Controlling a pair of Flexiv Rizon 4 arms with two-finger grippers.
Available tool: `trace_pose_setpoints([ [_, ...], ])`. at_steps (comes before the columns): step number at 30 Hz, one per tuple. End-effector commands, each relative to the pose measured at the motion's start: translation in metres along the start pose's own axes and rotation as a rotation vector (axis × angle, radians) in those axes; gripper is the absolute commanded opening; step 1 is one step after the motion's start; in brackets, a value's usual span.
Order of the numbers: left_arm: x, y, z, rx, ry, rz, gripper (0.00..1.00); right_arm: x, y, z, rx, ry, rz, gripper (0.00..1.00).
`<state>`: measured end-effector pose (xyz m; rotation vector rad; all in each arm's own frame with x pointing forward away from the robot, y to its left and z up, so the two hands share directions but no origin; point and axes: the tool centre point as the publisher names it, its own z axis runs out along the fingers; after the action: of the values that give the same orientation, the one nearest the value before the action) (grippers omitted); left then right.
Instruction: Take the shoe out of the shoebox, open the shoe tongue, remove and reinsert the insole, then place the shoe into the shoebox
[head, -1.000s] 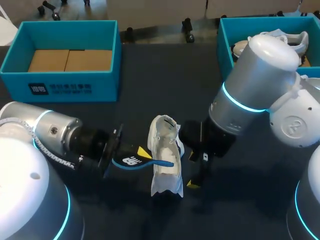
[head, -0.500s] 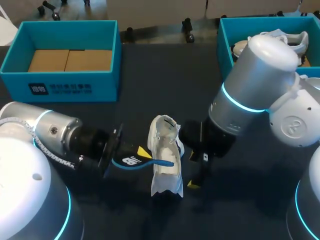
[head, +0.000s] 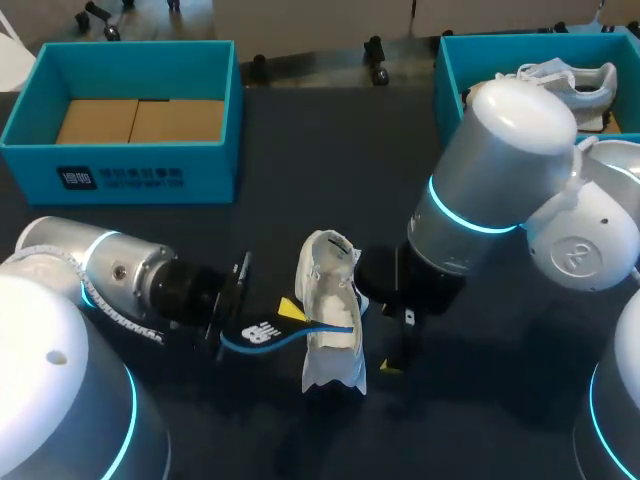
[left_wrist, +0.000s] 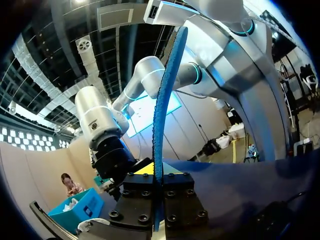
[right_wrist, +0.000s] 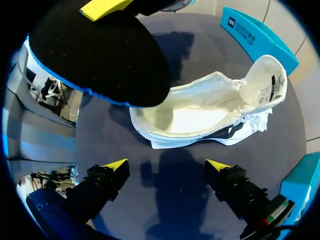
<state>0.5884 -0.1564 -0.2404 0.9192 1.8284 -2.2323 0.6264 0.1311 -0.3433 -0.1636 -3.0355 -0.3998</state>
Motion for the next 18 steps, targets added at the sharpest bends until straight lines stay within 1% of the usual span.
trace_pose_setpoints([
  [1, 0.007, 0.007, 0.005, 0.021, -0.022, 0.034, 0.0, -0.005, 0.008, 0.01, 0.02, 0.001, -0.021, 1.0],
  [5, 0.012, 0.009, 0.008, 0.01, -0.045, 0.066, 0.0, -0.006, 0.011, 0.017, 0.033, 0.009, -0.05, 1.0],
  [10, 0.016, 0.012, 0.01, 0.004, -0.065, 0.09, 0.0, -0.005, 0.009, 0.023, 0.035, 0.005, -0.058, 1.0],
  [18, 0.015, 0.015, 0.012, -0.012, -0.081, 0.094, 0.0, -0.003, 0.007, 0.024, 0.038, 0.002, -0.066, 1.0],
])
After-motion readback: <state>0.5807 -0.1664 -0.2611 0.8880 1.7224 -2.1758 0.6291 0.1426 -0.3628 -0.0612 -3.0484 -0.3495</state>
